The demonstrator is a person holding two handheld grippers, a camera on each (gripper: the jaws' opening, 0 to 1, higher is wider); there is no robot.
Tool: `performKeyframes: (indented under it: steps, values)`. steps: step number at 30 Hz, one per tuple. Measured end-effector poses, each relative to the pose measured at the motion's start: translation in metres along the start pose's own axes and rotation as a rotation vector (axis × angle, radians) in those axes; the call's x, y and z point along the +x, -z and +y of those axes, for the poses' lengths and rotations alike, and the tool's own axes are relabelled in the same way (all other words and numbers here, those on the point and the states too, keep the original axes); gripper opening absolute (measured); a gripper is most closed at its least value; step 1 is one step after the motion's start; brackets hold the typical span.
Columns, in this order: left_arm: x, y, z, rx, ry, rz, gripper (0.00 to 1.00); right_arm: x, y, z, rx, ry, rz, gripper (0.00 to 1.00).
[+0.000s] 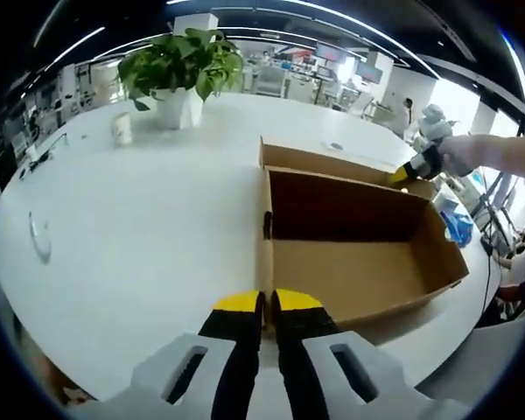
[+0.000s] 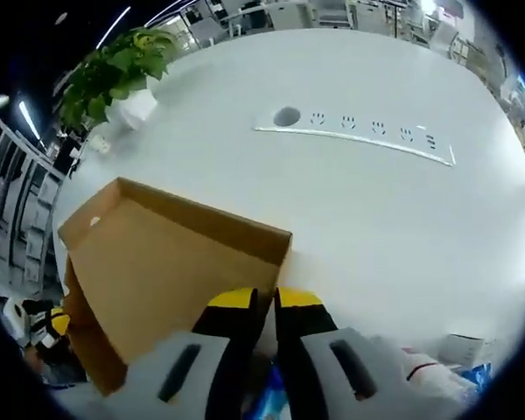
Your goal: Operate the shoe box by opening the lid, removing the specified soft item, and placing it in the target area until the item is outside and the box remains undamaged.
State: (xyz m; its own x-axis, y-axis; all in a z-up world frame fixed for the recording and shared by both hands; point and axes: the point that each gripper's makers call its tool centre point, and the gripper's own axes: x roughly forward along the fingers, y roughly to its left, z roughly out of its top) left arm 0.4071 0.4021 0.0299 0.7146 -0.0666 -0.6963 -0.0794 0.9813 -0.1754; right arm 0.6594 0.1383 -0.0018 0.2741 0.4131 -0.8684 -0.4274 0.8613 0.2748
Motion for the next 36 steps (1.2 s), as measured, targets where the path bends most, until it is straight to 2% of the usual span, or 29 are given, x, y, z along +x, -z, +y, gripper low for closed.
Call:
performKeyframes:
  steps: [5, 21, 36]
  values:
    - [0.000, 0.000, -0.001, 0.001, -0.002, 0.006, 0.02, -0.006, -0.004, 0.001, -0.053, -0.007, -0.001, 0.06]
    - [-0.001, 0.000, -0.003, -0.003, -0.010, 0.017, 0.02, -0.027, -0.016, 0.007, -0.080, -0.029, -0.037, 0.04]
    - [-0.002, 0.002, -0.002, 0.012, -0.010, 0.032, 0.02, -0.055, -0.030, 0.017, -0.116, -0.058, -0.109, 0.02]
